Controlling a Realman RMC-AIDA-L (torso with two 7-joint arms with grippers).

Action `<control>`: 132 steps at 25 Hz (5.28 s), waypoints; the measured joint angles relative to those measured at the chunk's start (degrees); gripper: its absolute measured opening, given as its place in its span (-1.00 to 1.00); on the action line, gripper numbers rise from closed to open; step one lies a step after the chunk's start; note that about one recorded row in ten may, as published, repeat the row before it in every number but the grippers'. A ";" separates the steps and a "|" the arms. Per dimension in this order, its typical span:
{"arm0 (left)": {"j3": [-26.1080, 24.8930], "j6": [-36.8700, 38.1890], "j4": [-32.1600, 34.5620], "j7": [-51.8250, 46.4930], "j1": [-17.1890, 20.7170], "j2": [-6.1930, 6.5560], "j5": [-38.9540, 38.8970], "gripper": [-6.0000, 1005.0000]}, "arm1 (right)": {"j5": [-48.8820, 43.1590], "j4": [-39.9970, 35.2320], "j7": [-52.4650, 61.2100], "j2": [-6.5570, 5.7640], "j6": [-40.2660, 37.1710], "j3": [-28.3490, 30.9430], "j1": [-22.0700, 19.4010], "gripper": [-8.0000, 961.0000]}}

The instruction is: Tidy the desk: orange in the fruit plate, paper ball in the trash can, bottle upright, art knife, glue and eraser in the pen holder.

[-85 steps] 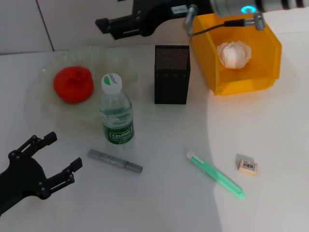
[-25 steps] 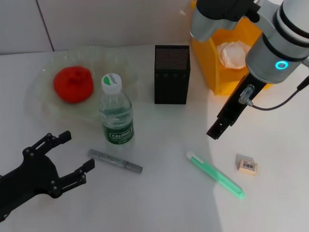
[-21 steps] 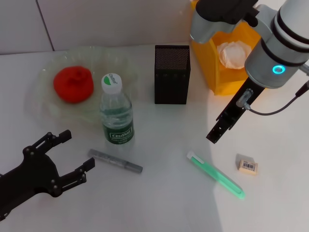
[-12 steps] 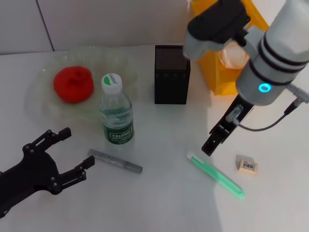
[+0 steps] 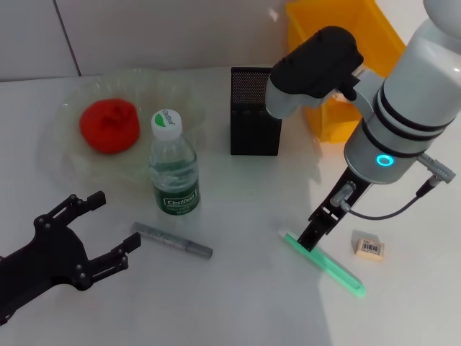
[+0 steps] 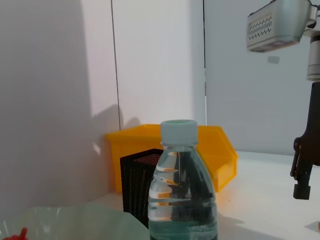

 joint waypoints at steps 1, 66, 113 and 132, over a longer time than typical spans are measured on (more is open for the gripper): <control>0.00 -0.04 0.00 0.00 0.00 0.05 0.00 0.74 | 0.60 -0.18 0.04 0.01 0.68 0.01 -0.83 0.71; 0.53 -0.18 -0.29 0.09 0.18 0.08 0.08 0.74 | 3.16 13.49 0.17 0.13 11.83 -6.31 3.08 0.16; 0.52 -0.06 -0.22 0.09 0.48 0.09 0.08 0.73 | 4.17 15.41 0.17 -0.05 12.50 -6.32 4.05 -0.30; 0.39 0.10 -0.03 0.09 0.31 0.14 0.08 0.73 | 3.89 15.67 -0.40 -0.18 12.34 -6.43 4.39 -0.69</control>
